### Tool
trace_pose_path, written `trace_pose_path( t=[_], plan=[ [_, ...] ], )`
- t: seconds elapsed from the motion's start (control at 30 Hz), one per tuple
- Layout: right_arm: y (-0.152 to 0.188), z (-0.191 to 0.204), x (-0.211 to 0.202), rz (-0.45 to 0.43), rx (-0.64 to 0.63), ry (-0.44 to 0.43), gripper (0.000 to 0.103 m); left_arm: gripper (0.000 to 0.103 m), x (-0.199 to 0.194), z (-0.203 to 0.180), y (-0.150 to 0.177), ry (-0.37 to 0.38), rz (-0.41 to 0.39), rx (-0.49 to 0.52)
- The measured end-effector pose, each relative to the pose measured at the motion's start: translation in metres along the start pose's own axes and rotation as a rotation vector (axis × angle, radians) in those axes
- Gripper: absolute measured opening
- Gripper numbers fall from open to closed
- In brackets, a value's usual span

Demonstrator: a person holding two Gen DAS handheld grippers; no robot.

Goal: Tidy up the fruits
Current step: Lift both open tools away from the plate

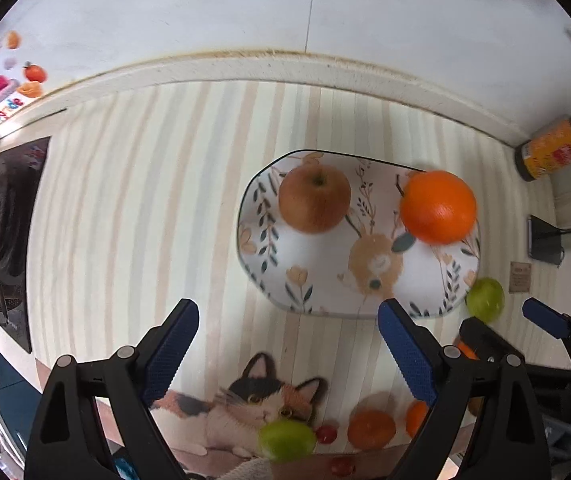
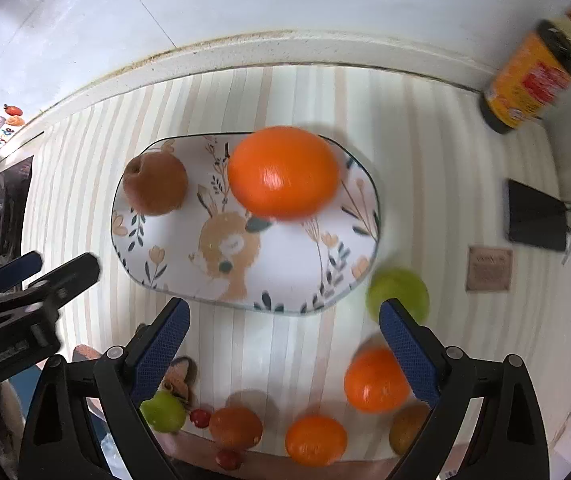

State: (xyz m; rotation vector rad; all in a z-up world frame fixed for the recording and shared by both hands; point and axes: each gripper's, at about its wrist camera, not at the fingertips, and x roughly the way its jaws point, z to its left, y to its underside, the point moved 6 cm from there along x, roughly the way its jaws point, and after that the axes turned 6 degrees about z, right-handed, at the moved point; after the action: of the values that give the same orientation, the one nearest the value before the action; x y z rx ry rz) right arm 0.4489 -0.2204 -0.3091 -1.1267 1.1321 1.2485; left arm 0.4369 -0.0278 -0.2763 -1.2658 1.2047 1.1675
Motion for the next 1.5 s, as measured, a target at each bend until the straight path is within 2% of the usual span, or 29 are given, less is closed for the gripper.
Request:
trace_pose_path(
  t=[0.27, 0.6, 0.77, 0.93, 1.0, 1.1, 1.33, 1.5],
  plan=[
    [0.054, 0.011, -0.052, -0.156, 0.029, 0.038, 0.098, 0.092, -0.038, 0.003, 0.038, -0.003, -0.121, 0.055],
    [0.120, 0.030, -0.122, -0.324, 0.065, 0.040, 0.098, 0.092, -0.093, 0.011, 0.091, 0.016, -0.270, 0.114],
    [0.148, 0.041, -0.142, -0.374, 0.082, 0.036, 0.098, 0.092, -0.112, 0.013, 0.113, 0.043, -0.310, 0.137],
    [0.170, 0.044, -0.160, -0.427, 0.109, -0.028, 0.100, 0.094, -0.119, 0.013, 0.127, 0.055, -0.330, 0.136],
    [0.176, 0.037, -0.158, -0.423, 0.121, -0.056, 0.100, 0.098, -0.111, 0.011, 0.128, 0.055, -0.317, 0.133],
    [0.179, 0.020, -0.142, -0.387, 0.150, -0.072, 0.100, 0.098, -0.089, 0.011, 0.129, 0.023, -0.290, 0.121],
    [0.185, -0.043, -0.050, -0.201, 0.288, -0.150, 0.100, 0.098, -0.001, -0.012, 0.140, -0.019, -0.100, 0.142],
    [0.196, -0.105, 0.000, -0.122, 0.402, -0.119, 0.100, 0.098, 0.044, -0.048, 0.137, -0.051, -0.009, 0.189]
  ],
)
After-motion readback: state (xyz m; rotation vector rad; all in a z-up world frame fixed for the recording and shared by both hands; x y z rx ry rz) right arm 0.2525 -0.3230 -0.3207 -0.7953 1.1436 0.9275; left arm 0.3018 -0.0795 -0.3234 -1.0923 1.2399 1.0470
